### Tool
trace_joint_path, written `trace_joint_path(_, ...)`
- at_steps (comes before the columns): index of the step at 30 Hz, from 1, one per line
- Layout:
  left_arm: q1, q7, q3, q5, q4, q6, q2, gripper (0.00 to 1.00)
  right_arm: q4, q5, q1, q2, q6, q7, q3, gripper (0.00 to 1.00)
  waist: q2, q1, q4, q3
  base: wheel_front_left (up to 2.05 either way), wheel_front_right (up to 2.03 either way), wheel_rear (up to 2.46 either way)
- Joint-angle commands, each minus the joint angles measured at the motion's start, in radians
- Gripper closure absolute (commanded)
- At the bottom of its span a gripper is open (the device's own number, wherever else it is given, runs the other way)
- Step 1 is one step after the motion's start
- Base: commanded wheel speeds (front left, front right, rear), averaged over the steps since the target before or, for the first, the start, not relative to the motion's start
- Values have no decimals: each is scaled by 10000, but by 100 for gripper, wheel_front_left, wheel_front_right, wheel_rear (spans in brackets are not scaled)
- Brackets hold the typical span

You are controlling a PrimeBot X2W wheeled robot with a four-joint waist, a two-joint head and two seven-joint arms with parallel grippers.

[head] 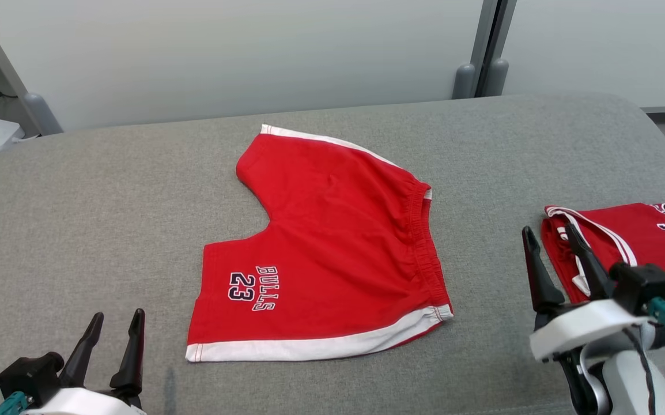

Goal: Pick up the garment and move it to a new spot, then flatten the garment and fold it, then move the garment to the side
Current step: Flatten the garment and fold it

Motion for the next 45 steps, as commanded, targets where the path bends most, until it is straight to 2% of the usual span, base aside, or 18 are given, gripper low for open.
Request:
trace_joint_path(1, -155, -103, 623, 339, -344, 4, 85, 0, -560, -655, 279, 143, 0, -129, -82, 0, -1, 0, 22, -71, 0, 0, 0)
trace_joint_path(4, -7, -103, 951, 861, -492, 4, -198, 0, -1087, -1612, 875, 474, 0, -131, -658, 0, -1, 0, 103, -222, 0, 0, 0)
trace_joint_path(8, 219, -103, 1342, 1448, -544, 4, -467, 0, -1466, -2263, 1495, 667, 0, -132, -1024, 0, -1, 0, 152, -413, 0, 0, 0)
trace_joint_path(15, 693, -103, 1845, 2464, -543, 4, -848, 0, -1678, -2406, 2168, 706, 0, -132, -844, 0, -1, 0, 178, -731, 0, 0, 0)
trace_joint_path(21, 1043, -103, 1889, 2898, -639, 4, -1139, 0, -1659, -2322, 2486, 708, 0, -133, -697, 0, -1, 0, 234, -842, 0, 0, 0)
trace_joint_path(35, 1146, -103, 1636, 2926, -416, 4, -1128, 0, -862, -2431, 2438, 710, 0, -133, -202, 0, -1, 0, 340, -766, 0, 0, 0)
trace_joint_path(45, 1063, -103, 594, 2591, 1096, 4, -924, 0, 1248, -2388, 2091, 710, 0, -94, 275, 0, -1, 0, 448, -666, 0, 0, 0)
